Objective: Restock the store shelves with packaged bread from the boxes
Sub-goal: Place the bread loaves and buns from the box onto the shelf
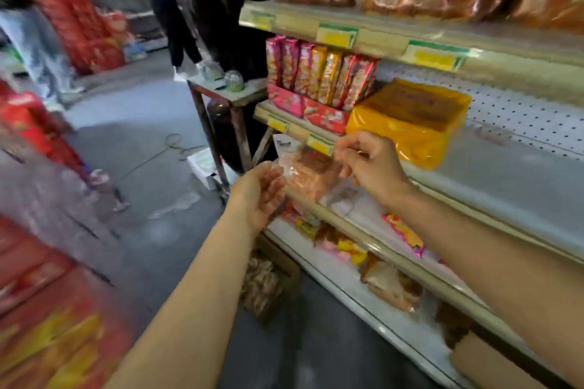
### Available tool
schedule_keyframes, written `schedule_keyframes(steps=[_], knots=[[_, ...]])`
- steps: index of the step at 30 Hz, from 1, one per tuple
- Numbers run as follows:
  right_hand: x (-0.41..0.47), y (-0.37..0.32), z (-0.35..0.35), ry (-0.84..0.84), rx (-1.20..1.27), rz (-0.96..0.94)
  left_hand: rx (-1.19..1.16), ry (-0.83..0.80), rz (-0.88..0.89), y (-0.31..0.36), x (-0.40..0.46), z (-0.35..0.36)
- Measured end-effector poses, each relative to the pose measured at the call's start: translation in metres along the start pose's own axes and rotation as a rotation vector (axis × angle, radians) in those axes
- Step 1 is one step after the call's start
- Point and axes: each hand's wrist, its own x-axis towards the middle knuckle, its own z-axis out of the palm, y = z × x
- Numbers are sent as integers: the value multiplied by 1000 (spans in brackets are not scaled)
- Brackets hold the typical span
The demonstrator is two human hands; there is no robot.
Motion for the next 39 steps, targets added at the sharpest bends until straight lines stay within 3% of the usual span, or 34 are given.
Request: schedule_keyframes(steps=[6,12,18,23,32,39], knots=[[49,27,119,-217,-4,83,-75,182,-49,32,75,-96],[78,87,212,-441,-59,246,-153,358,-154,1,133,-171],[104,180,296,-688,-131,399,-301,408,-301,-64,207,-234],[131,298,358,-853,-239,511,-168,569,-358,-119,299,-269],[121,532,431,-943,-415,807,-37,571,-592,-285,455,-344],[95,663,479,-1052,-577,799,219,545,-674,-408,528,-384]])
